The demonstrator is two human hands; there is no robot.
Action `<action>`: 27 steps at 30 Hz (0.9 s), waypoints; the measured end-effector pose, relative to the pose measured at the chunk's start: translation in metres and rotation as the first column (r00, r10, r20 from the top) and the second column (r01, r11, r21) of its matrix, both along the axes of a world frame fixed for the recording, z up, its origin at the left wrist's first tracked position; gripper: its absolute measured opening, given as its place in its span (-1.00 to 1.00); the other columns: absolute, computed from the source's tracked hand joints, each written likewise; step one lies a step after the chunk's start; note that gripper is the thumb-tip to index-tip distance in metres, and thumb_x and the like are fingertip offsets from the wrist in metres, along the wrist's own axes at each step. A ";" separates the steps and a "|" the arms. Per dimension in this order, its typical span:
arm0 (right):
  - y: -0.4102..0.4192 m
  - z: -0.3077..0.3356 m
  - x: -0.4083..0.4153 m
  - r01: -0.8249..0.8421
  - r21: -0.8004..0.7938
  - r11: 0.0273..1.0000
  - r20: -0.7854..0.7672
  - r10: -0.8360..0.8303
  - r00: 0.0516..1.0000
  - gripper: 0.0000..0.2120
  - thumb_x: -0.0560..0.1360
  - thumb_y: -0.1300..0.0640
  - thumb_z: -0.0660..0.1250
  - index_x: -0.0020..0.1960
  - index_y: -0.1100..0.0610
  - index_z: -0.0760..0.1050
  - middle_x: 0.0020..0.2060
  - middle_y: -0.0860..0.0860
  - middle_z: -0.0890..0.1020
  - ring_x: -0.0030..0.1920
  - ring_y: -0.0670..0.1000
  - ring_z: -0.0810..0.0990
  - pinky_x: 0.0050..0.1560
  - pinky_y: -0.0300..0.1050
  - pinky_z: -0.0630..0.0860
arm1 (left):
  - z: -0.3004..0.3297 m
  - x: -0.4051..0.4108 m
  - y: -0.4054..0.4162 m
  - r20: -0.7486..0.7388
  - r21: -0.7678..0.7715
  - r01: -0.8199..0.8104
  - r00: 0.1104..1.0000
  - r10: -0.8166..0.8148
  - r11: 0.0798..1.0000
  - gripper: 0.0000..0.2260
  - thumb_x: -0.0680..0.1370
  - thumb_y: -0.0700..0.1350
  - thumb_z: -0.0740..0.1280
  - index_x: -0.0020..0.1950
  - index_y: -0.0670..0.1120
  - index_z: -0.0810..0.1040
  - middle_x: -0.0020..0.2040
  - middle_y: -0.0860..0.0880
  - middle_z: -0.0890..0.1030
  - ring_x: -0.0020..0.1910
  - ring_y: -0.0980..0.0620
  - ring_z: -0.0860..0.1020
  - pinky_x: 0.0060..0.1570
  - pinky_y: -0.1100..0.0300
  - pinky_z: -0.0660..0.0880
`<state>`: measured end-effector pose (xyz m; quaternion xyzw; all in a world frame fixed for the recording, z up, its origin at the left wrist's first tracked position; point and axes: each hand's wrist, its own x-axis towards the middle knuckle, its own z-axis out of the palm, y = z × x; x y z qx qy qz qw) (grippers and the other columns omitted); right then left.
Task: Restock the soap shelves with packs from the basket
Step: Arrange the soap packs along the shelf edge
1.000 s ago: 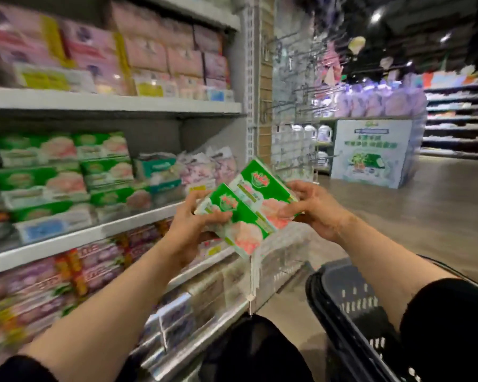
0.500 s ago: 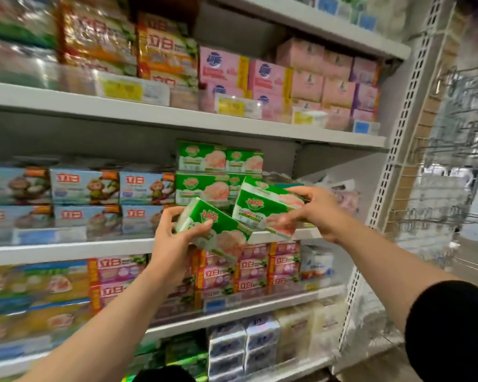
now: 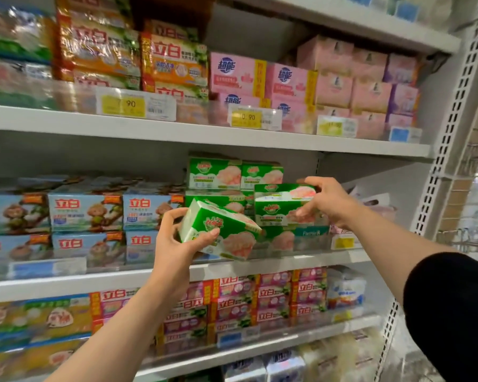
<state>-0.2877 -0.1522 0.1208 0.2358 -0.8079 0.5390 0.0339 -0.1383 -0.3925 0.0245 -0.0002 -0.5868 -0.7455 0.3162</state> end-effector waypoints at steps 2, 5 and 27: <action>-0.003 -0.001 -0.007 -0.040 -0.033 0.999 0.039 0.041 0.998 -0.27 0.16 0.59 0.47 0.27 0.19 0.47 0.07 0.12 0.60 0.06 0.18 0.59 -0.07 0.11 0.63 | 0.000 -0.003 -0.002 -0.001 -0.010 -0.030 1.000 0.030 1.000 -0.46 0.25 -0.19 0.56 0.16 0.00 0.45 0.07 -0.14 0.60 -0.02 -0.10 0.66 -0.18 0.05 0.60; -0.007 0.000 -0.016 -0.117 -0.093 0.989 0.081 0.125 0.989 -0.33 0.18 0.61 0.43 0.21 0.20 0.51 0.03 0.19 0.62 0.02 0.22 0.62 -0.20 0.06 0.65 | 0.000 -0.005 -0.005 0.005 0.017 -0.052 0.999 0.052 0.998 -0.50 0.29 -0.23 0.55 0.15 -0.01 0.45 0.03 -0.13 0.63 -0.06 -0.11 0.67 -0.29 0.09 0.58; -0.008 -0.021 -0.033 -0.187 -0.204 0.961 -0.070 0.176 0.982 -0.45 0.22 0.39 0.53 0.18 0.17 0.55 -0.04 0.06 0.68 -0.08 -0.02 0.67 -0.15 -0.19 0.62 | -0.005 -0.012 -0.003 0.108 0.127 -0.100 0.990 0.086 0.987 -0.51 0.40 -0.16 0.49 0.27 -0.10 0.40 0.11 -0.15 0.64 0.00 -0.10 0.66 0.01 -0.10 0.58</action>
